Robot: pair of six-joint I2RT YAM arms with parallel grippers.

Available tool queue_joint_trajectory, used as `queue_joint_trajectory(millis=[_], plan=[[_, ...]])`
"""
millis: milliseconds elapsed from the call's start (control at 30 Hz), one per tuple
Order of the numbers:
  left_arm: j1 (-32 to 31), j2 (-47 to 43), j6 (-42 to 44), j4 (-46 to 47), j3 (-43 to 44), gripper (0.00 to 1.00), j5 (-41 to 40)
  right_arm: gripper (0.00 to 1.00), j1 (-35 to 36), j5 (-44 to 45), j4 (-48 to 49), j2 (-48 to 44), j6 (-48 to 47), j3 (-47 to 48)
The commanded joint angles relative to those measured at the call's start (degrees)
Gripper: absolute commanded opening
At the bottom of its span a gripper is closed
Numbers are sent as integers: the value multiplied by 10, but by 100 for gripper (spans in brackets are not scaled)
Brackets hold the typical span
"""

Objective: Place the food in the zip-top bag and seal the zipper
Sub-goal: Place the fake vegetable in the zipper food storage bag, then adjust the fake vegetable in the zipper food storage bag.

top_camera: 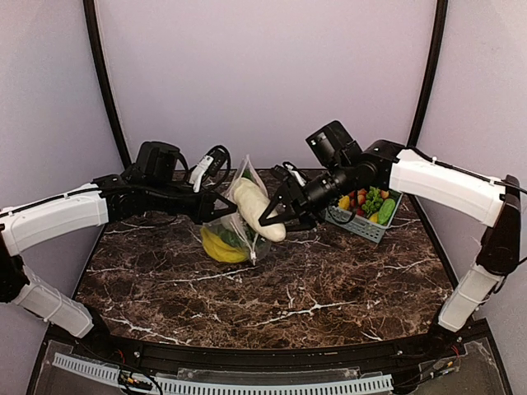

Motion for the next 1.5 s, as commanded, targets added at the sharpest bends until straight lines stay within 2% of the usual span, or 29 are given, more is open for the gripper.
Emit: queue_joint_trajectory(millis=[0,200,400,500,767,933,1133,1333,1467], plan=[[-11,4,12,16,0,1,33,46,-2,12,7,30,-23,39],[-19,9,17,8,6,1,39,48,-3,13,6,78,-34,76],[-22,4,17,10,6,1,45,49,-4,54,2,106,-44,100],[-22,-5,22,4,9,1,31,54,-5,79,0,107,-51,102],[-21,-26,41,-28,13,1,-65,71,-4,115,19,63,-59,63],[-13,-7,35,-58,31,1,-94,74,1,148,37,9,-68,13],[-4,-4,27,-52,28,1,-88,72,49,241,40,-55,-107,-39],[-4,-9,28,-46,24,1,-86,57,95,301,96,-88,-95,-99],[-3,-9,26,-44,23,1,-83,54,136,375,159,-88,-76,-123]])
